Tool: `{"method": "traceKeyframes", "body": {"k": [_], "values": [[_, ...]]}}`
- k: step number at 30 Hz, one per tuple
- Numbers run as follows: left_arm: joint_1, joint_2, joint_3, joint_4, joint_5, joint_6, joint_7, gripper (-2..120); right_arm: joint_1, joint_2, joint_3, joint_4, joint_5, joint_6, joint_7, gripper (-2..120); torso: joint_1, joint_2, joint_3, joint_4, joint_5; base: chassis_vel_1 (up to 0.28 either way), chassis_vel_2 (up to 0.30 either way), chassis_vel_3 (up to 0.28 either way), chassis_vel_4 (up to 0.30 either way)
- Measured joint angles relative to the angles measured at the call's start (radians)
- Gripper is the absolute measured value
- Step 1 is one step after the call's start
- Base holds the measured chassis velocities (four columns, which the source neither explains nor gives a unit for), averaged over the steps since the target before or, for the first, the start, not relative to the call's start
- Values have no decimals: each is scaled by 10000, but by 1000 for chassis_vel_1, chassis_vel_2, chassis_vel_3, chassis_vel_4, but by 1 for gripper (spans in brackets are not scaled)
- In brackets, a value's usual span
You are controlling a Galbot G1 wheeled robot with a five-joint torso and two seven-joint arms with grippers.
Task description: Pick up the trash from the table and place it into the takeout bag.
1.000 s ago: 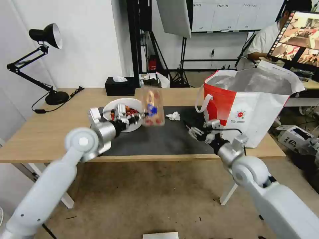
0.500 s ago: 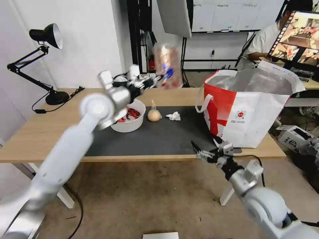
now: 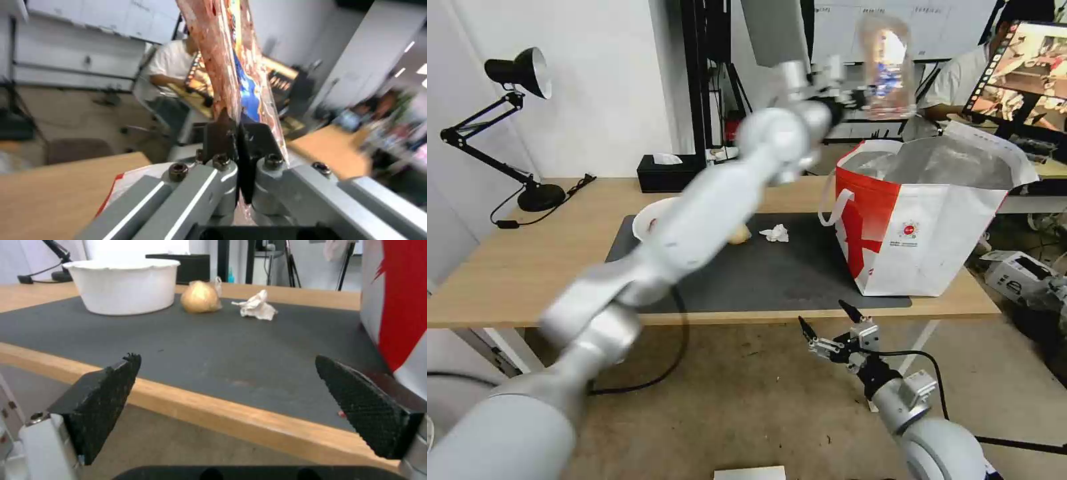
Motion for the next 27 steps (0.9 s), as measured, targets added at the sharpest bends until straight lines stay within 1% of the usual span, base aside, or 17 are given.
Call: {"method": "traceKeyframes", "body": {"k": [1, 3, 4, 5, 7, 10, 13, 17, 19, 20, 23, 24, 27], "values": [[-4, -35, 507, 92, 681, -191, 39, 0, 19, 28, -47, -8, -22, 30, -1, 100, 0, 0, 0, 6, -3, 0, 0, 0, 0], [132, -36, 1215, 125, 1750, -322, 221, 0, -5, 5, -86, -9, -53, 71, -6, 100, 0, -1, 1, 12, -7, 0, 0, 0, 0], [132, -36, 1215, 125, 1750, -322, 221, 0, -5, 5, -86, -9, -53, 71, -6, 100, 0, -1, 1, 12, -7, 0, 0, 0, 0], [243, -29, 1444, 124, 2084, -332, 300, 0, -22, -25, -90, -9, -57, 94, -7, 100, 0, 0, 1, 12, -7, 0, 0, 0, 0], [433, 3, 1674, 122, 2330, -330, 507, 0, -50, -69, -88, -9, -57, 116, -8, 100, 0, 0, 0, 7, -6, 0, 0, 0, 0], [552, 43, 1706, 134, 2313, -311, 694, 0, -54, -79, -76, -10, -56, 131, -8, 100, 0, -1, 1, 8, -7, 0, 0, 0, 0], [585, 59, 1702, 132, 2126, -295, 752, 0, -67, -108, -73, -25, -53, 142, -8, 100, 0, -1, 1, 11, -8, 0, 0, 0, 0], [572, 82, 1697, 58, 1859, -234, 786, 0, -62, -169, -70, -44, -46, 152, -8, 100, 0, 0, 1, 8, -8, 0, 0, 0, 0], [539, 96, 1676, -70, 1614, -66, 807, 8, -61, -177, -53, -44, -34, 154, -8, 100, 0, 0, 1, 8, -8, 0, 0, 0, 0], [539, 96, 1676, -70, 1614, -66, 807, 8, -61, -177, -53, -44, -34, 154, -8, 100, 0, 0, 1, 8, -8, 0, 0, 0, 0], [499, 176, 1689, -309, 1034, 37, 841, 21, -167, -131, -23, -5, -38, 155, -8, 100, 0, 0, 0, 8, -8, 0, 0, 0, 0], [499, 176, 1689, -309, 1034, 37, 841, 21, -167, -131, -23, -5, -38, 155, -8, 100, 0, 0, 0, 8, -8, 0, 0, 0, 0], [488, 298, 1638, -669, 236, 186, 807, 37, -347, -53, 114, 87, -59, 155, -7, 100, 0, 0, 0, 6, -9, 0, 0, 0, 0]]}}
